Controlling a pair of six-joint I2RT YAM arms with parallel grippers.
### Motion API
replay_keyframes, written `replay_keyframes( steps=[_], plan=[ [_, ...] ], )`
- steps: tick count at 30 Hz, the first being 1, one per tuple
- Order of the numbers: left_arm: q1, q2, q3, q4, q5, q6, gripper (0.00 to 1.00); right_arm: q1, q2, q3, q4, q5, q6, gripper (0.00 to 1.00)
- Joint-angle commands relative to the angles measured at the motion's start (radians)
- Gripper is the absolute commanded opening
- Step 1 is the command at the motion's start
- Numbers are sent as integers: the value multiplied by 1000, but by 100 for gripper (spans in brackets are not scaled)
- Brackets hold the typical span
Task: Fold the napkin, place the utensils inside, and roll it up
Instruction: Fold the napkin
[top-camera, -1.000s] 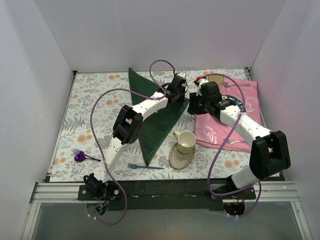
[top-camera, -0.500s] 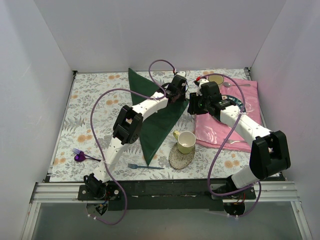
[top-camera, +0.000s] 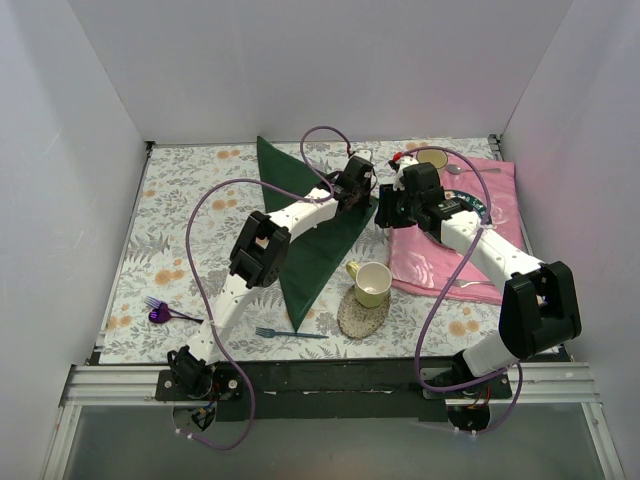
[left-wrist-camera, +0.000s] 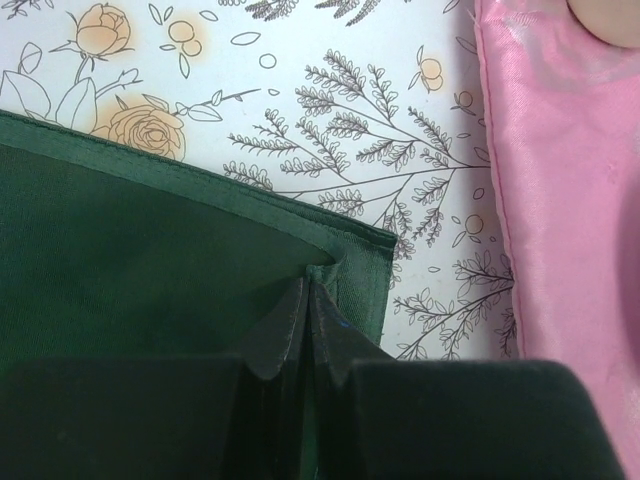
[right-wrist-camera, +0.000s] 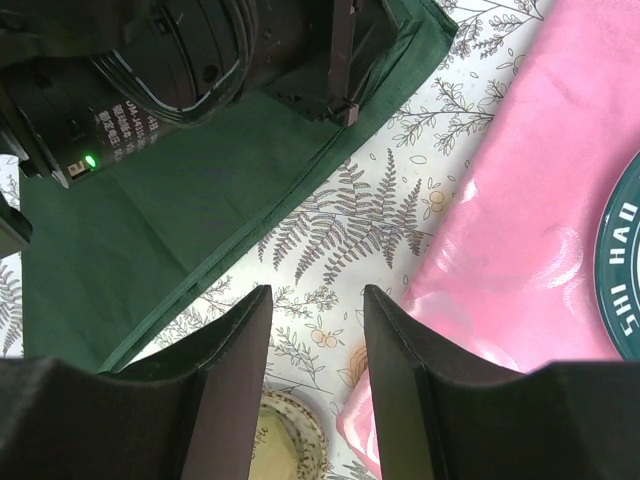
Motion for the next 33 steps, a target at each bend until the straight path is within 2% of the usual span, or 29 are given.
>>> replay_keyframes(
  steps=[1, 7, 33],
  plan=[
    [-5, -21, 50, 15, -2, 1, 0, -6, -29, -12, 37, -11, 10, 50],
    [-7, -53, 13, 47, -18, -9, 0, -7, -26, -15, 40, -16, 10, 50],
    [-5, -6, 50, 60, 14, -12, 0, -12, -19, -21, 49, -26, 14, 50]
  ],
)
